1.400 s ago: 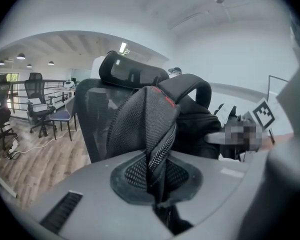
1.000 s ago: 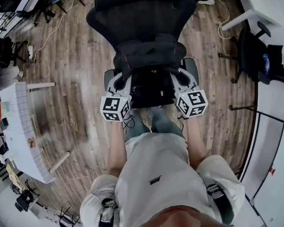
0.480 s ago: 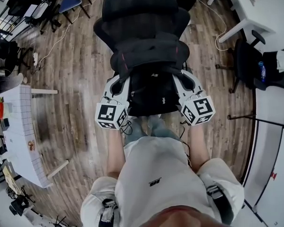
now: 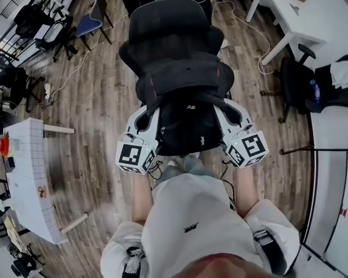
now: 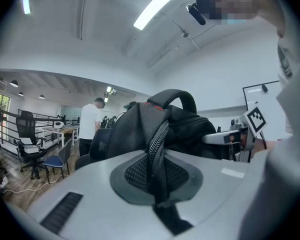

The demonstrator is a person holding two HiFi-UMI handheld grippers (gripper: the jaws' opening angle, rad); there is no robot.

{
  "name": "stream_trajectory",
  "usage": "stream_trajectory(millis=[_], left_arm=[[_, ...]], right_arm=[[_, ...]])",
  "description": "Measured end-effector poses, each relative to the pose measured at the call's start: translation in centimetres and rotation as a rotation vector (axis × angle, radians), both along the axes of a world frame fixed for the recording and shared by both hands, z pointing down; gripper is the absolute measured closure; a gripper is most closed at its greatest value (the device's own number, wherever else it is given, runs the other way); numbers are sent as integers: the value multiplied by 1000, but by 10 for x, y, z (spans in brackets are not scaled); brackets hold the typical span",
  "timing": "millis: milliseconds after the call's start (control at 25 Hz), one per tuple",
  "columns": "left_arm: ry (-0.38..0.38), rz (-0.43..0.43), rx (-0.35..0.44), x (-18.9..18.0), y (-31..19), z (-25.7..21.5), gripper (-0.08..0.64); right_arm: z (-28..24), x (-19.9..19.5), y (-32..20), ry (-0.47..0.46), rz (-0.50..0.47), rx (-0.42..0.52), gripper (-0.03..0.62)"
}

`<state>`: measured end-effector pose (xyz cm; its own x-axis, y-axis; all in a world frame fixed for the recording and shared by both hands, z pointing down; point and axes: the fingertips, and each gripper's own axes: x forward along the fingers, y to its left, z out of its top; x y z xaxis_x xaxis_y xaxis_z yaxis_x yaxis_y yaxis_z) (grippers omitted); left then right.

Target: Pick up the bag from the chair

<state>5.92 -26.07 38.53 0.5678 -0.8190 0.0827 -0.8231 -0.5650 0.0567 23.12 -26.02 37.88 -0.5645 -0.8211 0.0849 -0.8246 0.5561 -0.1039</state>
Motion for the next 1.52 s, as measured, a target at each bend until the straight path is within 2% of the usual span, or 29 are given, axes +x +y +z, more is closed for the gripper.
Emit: stream_trajectory(millis=[400,760,920,1240,1520], left_arm=[[13,73,29,-14,54,-17,537],[5,121,41,-27,112,-18,537],[-11,136,49,-20,142,-15,537],[-33,113,45,-13,176,-24,537],[-31,71,26,-7,190,-19,537]], right_arm=[[-18,-15,67,4,79,26,555],[-14,-29,136,5,152,18,555],[-7,-23,168,-3,164,12,555],[-15,-17,199,-37,140,-6,555],[-13,-11,206,-26,103,-16,555]])
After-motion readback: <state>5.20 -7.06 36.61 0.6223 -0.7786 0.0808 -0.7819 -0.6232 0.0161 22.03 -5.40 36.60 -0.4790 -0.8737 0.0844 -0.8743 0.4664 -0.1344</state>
